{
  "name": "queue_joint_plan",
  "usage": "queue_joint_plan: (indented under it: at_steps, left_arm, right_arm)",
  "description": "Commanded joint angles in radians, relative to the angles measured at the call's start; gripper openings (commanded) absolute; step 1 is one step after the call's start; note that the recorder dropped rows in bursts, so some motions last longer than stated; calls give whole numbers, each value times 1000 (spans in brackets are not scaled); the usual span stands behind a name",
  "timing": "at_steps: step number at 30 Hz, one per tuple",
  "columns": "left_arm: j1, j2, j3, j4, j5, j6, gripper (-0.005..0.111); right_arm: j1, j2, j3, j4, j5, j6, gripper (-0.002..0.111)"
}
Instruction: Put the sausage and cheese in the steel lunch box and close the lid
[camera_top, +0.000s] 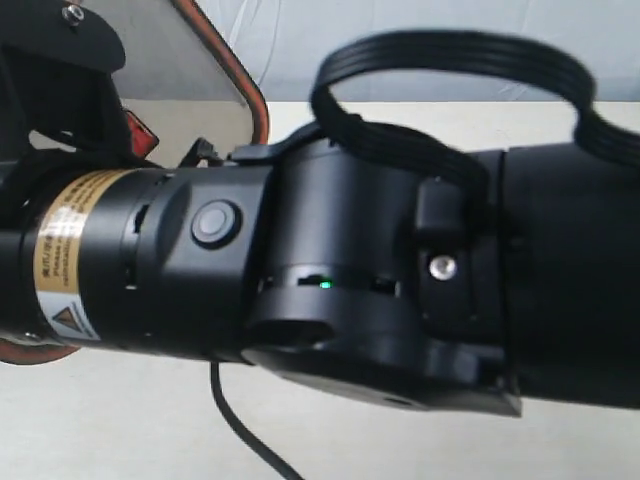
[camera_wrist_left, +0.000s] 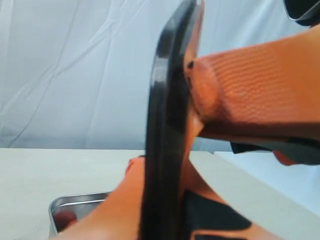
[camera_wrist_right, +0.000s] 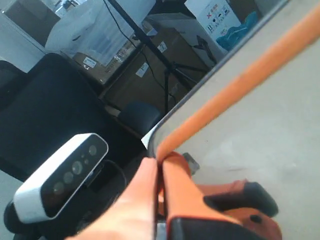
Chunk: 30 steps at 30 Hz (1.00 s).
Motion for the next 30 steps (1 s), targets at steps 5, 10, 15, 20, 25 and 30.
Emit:
queue_joint_plan:
  at_steps: [5, 10, 15, 20, 25, 30]
  left_arm:
    - [-2, -4, -35, 34, -176, 157, 0]
    - [-2, -4, -72, 106, -187, 214, 0]
    - [-2, -4, -126, 197, -205, 225, 0]
    - [-10, -4, -259, 482, -75, 303, 0]
    - [-67, -4, -366, 860, 108, 431, 0]
    - [-181, 12, -385, 1410, 123, 325, 0]
  right_arm:
    - [3, -141, -8, -143, 421, -12, -1]
    - [3, -207, -8, -244, 679, -10, -1]
    - [-10, -244, -8, -431, 950, 65, -1]
    - [-211, -244, -8, -392, 887, -12, -1]
    - [-513, -235, -8, 167, 699, -549, -1]
    - [-875, -138, -8, 1061, 962, -1319, -1]
